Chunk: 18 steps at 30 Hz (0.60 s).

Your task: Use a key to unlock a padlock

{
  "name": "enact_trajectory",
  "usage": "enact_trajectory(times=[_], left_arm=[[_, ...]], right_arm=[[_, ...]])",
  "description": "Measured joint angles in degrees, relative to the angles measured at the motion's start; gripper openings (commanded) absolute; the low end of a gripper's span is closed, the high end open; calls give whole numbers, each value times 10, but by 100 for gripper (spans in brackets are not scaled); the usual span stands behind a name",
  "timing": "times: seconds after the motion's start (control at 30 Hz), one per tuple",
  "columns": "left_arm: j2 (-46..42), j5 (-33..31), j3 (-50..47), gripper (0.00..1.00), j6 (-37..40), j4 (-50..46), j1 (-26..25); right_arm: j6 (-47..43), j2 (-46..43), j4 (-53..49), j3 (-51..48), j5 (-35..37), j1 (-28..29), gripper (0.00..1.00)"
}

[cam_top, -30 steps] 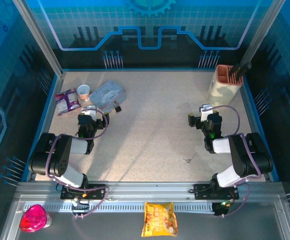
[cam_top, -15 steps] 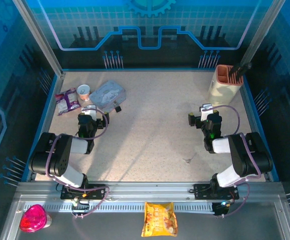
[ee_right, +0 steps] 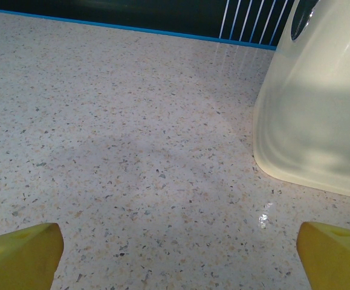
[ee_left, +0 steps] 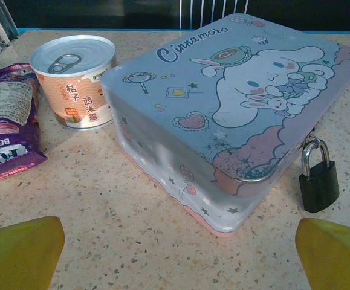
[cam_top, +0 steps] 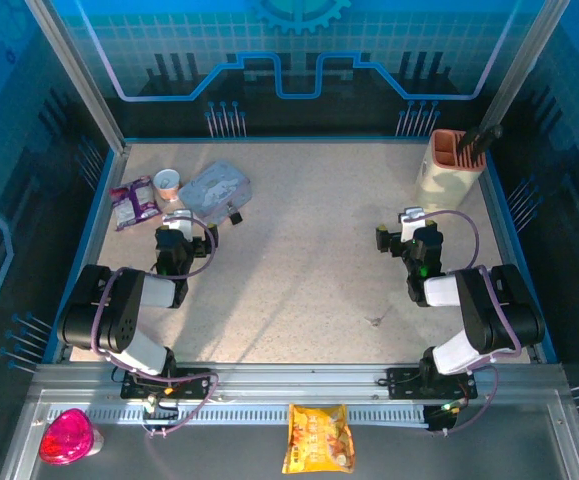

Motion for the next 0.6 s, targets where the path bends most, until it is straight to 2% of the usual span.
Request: enact_trajectory(times=[0.23,0.43,0.6], left_arm=[[0,0,0,99,0,0,0],[-3,0,-7,99,0,31,-3],[-59,-18,-73,99,17,82,-40]], right_arm=[[-1,0,3,0,1,1,100],[-9,-4,47,-17,16,26,100],[-34,-67,30,-36,44,61,100]])
